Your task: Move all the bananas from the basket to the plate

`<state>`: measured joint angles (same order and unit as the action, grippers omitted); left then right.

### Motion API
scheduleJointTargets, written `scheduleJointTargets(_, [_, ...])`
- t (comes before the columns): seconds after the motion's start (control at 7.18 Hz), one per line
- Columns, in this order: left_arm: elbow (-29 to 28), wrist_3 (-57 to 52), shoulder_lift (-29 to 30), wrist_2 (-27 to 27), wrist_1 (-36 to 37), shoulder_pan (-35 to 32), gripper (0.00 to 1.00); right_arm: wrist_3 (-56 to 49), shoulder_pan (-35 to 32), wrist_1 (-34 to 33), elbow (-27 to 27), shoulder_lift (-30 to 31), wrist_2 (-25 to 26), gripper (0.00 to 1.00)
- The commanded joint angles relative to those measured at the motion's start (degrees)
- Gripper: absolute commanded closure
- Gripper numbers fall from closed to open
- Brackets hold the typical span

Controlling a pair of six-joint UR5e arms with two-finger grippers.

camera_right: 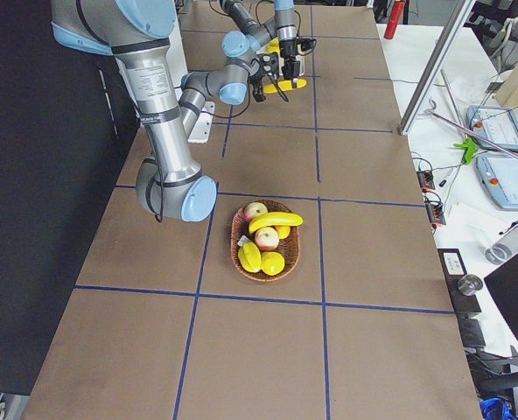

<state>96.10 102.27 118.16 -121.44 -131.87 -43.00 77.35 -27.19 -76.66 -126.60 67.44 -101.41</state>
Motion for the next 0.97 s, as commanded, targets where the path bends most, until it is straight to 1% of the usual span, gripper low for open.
scheduleJointTargets(0.0, [4.96,-16.92,-15.85,-2.48,4.15,-4.97,1.00,-0.35,-1.72,-4.72,-2.33,0.33,-1.24,0.00])
scheduleJointTargets(0.14, [5.93,-23.97,-23.42,-2.31,4.25,-7.78,1.00,-0.53,-2.08,-4.73,-2.25,0.59,-1.24,0.00])
scheduleJointTargets(0.28, [5.77,-28.04,-28.72,0.74,4.25,-8.24,1.00,-0.53,-2.17,-4.73,-2.07,0.59,-1.16,0.00])
scheduleJointTargets(0.42, [5.16,-31.22,-32.34,3.90,4.34,-7.81,1.00,-0.53,-2.17,-4.73,-2.07,0.59,-1.16,0.00])
scheduleJointTargets(0.56, [4.46,-31.68,-32.99,5.76,4.34,-7.54,1.00,-0.53,-2.34,-4.73,-1.98,0.59,-1.16,0.00])
scheduleJointTargets(0.84, [4.27,-31.60,-32.21,6.13,5.65,-7.36,1.00,-0.53,-2.52,-4.73,-1.98,0.59,-1.16,0.00])
